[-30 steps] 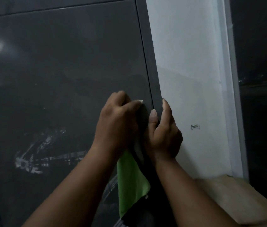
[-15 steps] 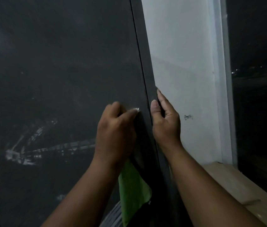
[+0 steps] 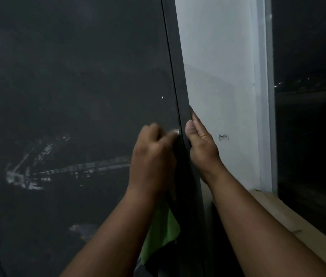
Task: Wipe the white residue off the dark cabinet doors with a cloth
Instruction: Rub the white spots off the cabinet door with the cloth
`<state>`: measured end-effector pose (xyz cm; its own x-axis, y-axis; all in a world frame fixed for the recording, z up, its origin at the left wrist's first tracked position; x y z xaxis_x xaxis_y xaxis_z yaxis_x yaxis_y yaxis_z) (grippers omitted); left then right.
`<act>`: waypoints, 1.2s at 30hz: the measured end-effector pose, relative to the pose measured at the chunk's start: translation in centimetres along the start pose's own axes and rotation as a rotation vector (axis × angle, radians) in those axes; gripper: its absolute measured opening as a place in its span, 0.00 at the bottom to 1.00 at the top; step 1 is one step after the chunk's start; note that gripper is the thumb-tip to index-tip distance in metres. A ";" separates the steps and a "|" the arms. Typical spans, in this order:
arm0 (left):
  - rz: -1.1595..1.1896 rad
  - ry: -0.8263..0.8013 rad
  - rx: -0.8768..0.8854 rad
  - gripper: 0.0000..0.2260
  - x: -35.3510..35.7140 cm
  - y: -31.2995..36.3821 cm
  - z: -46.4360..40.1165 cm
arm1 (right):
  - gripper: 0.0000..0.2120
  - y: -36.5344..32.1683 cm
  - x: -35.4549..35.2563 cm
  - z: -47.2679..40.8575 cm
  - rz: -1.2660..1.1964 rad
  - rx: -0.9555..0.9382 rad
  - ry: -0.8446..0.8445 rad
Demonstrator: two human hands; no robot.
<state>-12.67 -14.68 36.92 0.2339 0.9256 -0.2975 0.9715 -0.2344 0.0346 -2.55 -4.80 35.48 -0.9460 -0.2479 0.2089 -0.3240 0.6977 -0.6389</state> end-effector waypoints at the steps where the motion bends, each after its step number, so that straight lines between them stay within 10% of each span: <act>1: 0.000 -0.026 0.011 0.06 0.2 -0.2 1.5 | 0.22 0.1 0.0 0.1 0.014 -0.007 -0.005; 23: 0.047 0.252 -0.224 0.08 -3.8 -2.4 -6.9 | 0.25 2.6 2.0 2.2 0.618 -0.268 0.344; 36: -0.066 -0.048 0.021 0.10 -2.6 -3.0 -1.4 | 0.23 2.5 2.0 2.8 0.676 -0.342 0.377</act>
<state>-16.14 -16.00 38.91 0.1672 0.9241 -0.3437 0.9836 -0.1803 -0.0063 -5.26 -5.45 32.21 -0.8589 0.4942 0.1342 0.3843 0.7954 -0.4687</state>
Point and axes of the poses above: each hand's wrist, its own z-axis away from the middle knuckle, its own x-axis out of the palm, y = z × x, the point moved 2 cm from there along -z, towards the middle knuckle, and after that the axes turned 7 degrees about -x, right-handed, at the moved point
